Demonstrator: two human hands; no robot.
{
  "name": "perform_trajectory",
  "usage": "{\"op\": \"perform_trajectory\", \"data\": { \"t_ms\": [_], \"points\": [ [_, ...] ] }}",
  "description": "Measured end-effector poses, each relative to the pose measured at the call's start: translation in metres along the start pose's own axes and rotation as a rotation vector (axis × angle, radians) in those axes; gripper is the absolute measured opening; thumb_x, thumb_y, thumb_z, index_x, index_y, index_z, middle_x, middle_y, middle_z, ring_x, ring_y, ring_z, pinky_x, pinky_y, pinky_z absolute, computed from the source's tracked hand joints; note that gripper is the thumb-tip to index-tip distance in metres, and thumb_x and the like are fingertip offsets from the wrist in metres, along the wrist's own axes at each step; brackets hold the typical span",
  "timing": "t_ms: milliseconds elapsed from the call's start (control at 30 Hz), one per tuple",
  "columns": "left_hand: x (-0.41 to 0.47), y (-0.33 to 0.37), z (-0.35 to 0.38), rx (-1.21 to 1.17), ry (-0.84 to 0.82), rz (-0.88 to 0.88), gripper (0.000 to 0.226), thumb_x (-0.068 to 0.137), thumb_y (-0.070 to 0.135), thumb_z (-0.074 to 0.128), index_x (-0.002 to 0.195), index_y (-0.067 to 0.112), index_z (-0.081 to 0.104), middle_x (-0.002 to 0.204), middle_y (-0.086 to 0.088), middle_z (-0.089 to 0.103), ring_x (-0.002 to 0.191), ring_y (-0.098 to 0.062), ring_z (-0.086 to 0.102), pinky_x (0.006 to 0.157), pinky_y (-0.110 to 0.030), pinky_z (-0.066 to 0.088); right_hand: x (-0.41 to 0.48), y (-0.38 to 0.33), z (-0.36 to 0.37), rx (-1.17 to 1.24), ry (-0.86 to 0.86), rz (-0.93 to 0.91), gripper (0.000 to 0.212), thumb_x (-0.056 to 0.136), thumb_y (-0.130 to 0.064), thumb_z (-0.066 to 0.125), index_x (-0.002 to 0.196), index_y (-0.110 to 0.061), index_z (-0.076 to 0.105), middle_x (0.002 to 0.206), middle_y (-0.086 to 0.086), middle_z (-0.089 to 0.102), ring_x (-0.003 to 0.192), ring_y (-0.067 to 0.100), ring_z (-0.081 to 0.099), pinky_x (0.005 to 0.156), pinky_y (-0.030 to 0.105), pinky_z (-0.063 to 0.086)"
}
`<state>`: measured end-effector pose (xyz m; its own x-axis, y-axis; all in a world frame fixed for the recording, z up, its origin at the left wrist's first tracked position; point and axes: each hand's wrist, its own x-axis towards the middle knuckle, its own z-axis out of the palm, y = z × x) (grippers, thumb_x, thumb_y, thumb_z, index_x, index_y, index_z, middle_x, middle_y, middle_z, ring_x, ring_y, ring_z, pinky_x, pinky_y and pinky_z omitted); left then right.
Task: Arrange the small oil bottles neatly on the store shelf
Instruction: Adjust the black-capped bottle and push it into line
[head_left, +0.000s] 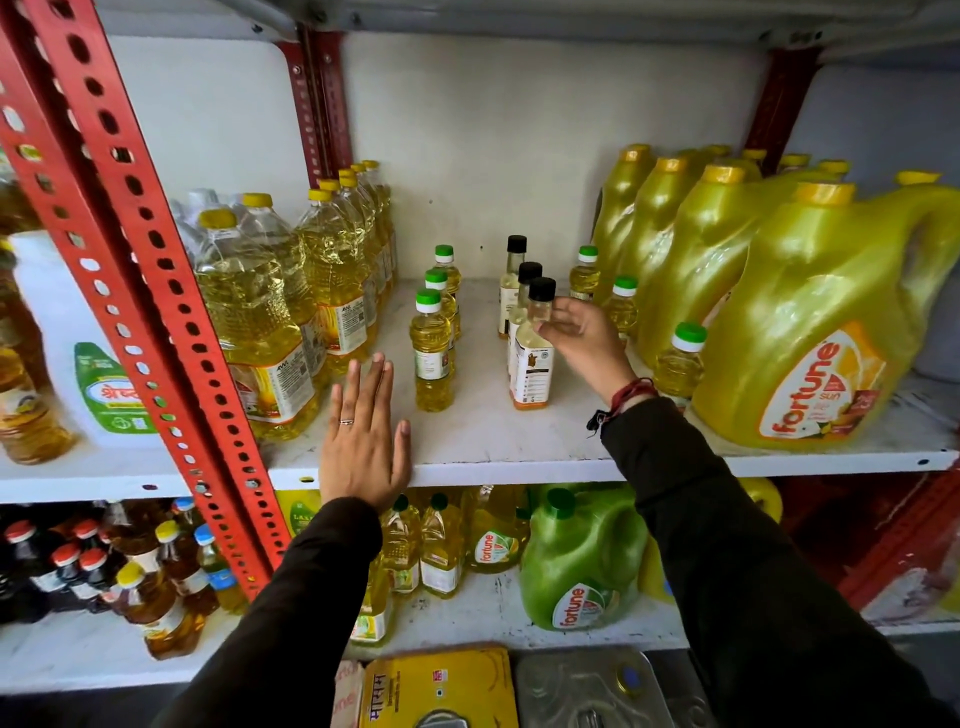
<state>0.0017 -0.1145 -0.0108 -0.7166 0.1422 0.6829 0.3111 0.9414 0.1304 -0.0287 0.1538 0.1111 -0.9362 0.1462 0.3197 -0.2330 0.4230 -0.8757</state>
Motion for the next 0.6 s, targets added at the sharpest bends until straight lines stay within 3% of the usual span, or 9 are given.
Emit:
{"op": "perform_trajectory", "data": {
  "t_ms": [133,267,367,500,600],
  "points": [
    [0.0,0.0,0.0,0.005,-0.002,-0.006,0.07,0.101,0.036,0.026,0.163,0.004,0.019,0.172,-0.011,0.009,0.16,-0.028,0.003,0.13,-0.039,-0.006,0.0,0.004,0.004,-0.027,0.075,-0.041,0.03,0.089,-0.013,0.07,0.116,-0.003,0.065,0.118,0.013,0.07,0.107,0.022,0.066,0.088,0.024,0.05],
    [0.0,0.001,0.0,0.005,-0.007,-0.01,0.07,0.101,0.037,0.025,0.163,0.004,0.019,0.172,-0.011,0.011,0.16,-0.028,0.003,0.13,-0.037,-0.007,0.002,0.005,0.009,-0.06,0.167,-0.044,0.034,0.08,-0.022,0.08,0.106,-0.008,0.065,0.103,0.009,0.071,0.093,0.019,0.067,0.081,0.03,0.054],
    [0.0,0.001,0.0,0.008,-0.014,-0.009,0.07,0.102,0.037,0.024,0.163,0.004,0.02,0.172,-0.011,0.012,0.16,-0.027,0.003,0.129,-0.036,-0.008,0.003,0.005,0.012,-0.098,0.205,-0.055,0.038,0.073,-0.03,0.085,0.097,-0.015,0.06,0.093,-0.001,0.067,0.083,0.011,0.064,0.066,0.015,0.046],
    [0.0,0.0,-0.001,0.015,-0.013,-0.005,0.069,0.102,0.038,0.025,0.163,0.004,0.02,0.172,-0.011,0.013,0.16,-0.027,0.003,0.13,-0.036,-0.007,0.002,0.003,0.014,-0.132,0.228,-0.064,0.041,0.071,-0.033,0.087,0.097,-0.016,0.06,0.093,-0.002,0.067,0.084,0.009,0.064,0.064,0.012,0.043],
    [0.0,0.0,-0.001,0.016,-0.015,-0.005,0.069,0.102,0.038,0.025,0.163,0.005,0.021,0.172,-0.011,0.013,0.16,-0.027,0.004,0.13,-0.036,-0.008,0.001,0.001,0.012,-0.125,0.219,-0.052,0.044,0.074,-0.035,0.084,0.106,-0.014,0.063,0.101,-0.003,0.066,0.087,0.012,0.064,0.069,0.019,0.046]
  ]
}}
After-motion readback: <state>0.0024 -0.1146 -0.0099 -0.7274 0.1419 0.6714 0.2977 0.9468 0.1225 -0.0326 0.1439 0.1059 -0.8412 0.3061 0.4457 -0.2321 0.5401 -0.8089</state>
